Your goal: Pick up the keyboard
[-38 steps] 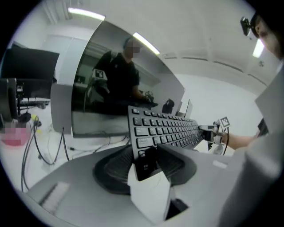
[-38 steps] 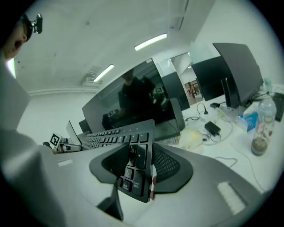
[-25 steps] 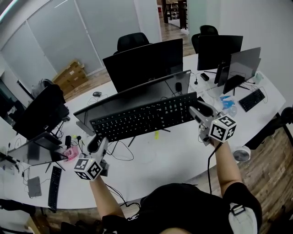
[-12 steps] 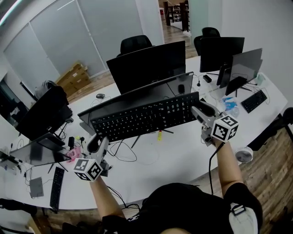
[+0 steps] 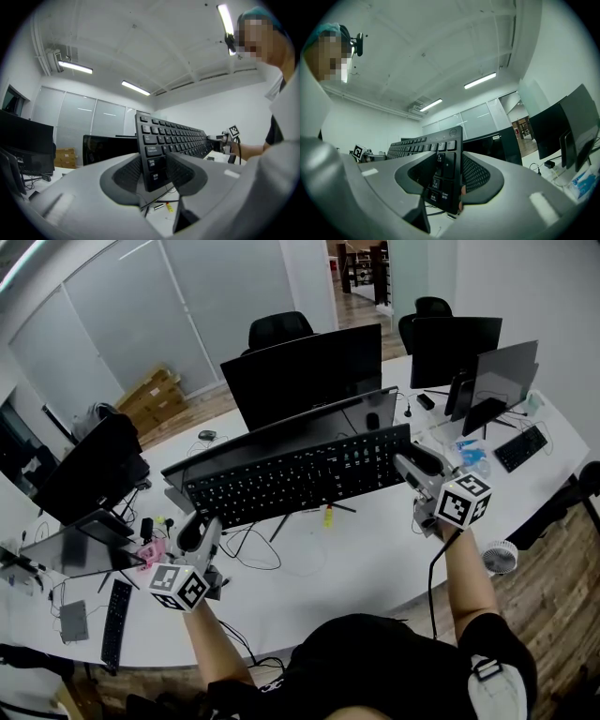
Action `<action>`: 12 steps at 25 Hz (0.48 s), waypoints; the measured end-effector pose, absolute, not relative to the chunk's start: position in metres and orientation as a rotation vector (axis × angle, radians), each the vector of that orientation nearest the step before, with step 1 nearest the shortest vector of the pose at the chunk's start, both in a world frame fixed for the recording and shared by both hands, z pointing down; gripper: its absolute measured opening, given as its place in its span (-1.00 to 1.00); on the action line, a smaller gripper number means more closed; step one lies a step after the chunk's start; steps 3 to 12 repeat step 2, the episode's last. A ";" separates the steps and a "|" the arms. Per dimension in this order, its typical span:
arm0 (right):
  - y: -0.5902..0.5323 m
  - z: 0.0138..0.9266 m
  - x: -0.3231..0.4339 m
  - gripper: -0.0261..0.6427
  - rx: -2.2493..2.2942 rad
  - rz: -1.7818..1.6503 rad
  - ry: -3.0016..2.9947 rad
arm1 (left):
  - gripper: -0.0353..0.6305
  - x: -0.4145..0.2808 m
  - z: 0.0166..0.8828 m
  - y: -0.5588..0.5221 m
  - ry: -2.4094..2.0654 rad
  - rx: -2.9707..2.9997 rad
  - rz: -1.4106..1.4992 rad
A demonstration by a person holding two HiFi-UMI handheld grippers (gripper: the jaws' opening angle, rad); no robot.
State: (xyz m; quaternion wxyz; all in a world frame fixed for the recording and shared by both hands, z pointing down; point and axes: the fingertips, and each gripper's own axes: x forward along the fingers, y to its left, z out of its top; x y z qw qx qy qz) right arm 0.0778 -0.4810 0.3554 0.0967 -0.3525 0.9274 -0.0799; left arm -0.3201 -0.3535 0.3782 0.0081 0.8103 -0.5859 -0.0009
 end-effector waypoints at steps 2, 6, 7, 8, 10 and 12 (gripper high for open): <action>-0.482 0.354 0.078 -0.44 -1.040 -0.232 2.746 | -0.25 -0.320 0.377 -0.353 -1.834 2.538 -0.010; -0.482 0.354 0.078 -0.44 -1.040 -0.232 2.746 | -0.25 -0.320 0.377 -0.353 -1.834 2.538 -0.010; -0.482 0.354 0.078 -0.44 -1.040 -0.232 2.746 | -0.25 -0.320 0.377 -0.353 -1.834 2.538 -0.010; -0.482 0.354 0.078 -0.44 -1.040 -0.232 2.746 | -0.25 -0.320 0.377 -0.353 -1.834 2.538 -0.010; -0.482 0.354 0.078 -0.44 -1.040 -0.232 2.746 | -0.25 -0.320 0.377 -0.353 -1.834 2.538 -0.010; -0.482 0.354 0.078 -0.44 -1.040 -0.232 2.746 | -0.25 -0.320 0.377 -0.353 -1.834 2.538 -0.010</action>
